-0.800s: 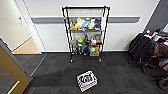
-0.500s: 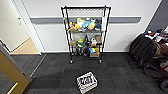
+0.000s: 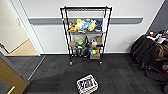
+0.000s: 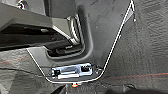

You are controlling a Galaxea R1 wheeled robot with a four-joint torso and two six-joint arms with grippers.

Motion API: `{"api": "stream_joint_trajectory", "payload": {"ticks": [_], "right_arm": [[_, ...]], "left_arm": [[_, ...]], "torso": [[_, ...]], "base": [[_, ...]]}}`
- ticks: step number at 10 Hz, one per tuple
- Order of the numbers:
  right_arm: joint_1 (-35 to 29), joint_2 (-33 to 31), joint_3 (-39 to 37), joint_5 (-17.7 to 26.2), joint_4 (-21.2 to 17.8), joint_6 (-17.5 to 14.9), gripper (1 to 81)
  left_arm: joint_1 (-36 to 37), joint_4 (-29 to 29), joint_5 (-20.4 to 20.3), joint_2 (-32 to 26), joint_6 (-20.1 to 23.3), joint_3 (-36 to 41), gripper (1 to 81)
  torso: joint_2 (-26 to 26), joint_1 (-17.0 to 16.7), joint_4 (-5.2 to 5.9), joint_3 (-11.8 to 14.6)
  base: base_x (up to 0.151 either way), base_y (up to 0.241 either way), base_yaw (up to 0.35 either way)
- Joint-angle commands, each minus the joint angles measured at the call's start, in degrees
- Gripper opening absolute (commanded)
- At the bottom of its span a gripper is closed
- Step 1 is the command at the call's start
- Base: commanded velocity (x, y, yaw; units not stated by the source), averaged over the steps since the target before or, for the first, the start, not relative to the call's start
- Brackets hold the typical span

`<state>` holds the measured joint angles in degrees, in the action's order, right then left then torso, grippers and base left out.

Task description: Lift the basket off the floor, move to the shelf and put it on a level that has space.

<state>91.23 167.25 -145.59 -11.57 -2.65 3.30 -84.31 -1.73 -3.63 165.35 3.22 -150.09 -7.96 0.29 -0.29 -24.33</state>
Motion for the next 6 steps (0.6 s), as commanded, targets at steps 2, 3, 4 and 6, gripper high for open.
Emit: {"api": "stream_joint_trajectory", "payload": {"ticks": [2,3,4,6], "right_arm": [[0.0,-0.3,0.2,3.7,0.3,0.2,81.1],[-0.1,-0.3,0.2,3.7,0.3,0.2,81.1],[-0.3,-0.3,0.2,3.7,0.3,0.2,81.1],[-0.3,-0.3,0.2,3.7,0.2,0.2,81.1]], "left_arm": [[0.3,0.1,3.9,-1.0,0.5,-0.1,81.1],[0.3,0.1,3.9,-0.9,0.5,-0.1,81.1],[0.3,0.1,3.9,-0.8,0.5,-0.1,81.1],[0.3,0.1,3.9,-0.7,0.5,-0.1,81.1]], "torso": [[0.0,0.0,0.0,0.0],[0.0,0.0,0.0,0.0],[0.0,0.0,0.0,0.0],[0.0,0.0,0.0,0.0]], "base": [[0.146,0.0,0.0],[0.15,0.0,0.0],[0.15,0.0,0.0],[0.15,0.0,0.0]]}}
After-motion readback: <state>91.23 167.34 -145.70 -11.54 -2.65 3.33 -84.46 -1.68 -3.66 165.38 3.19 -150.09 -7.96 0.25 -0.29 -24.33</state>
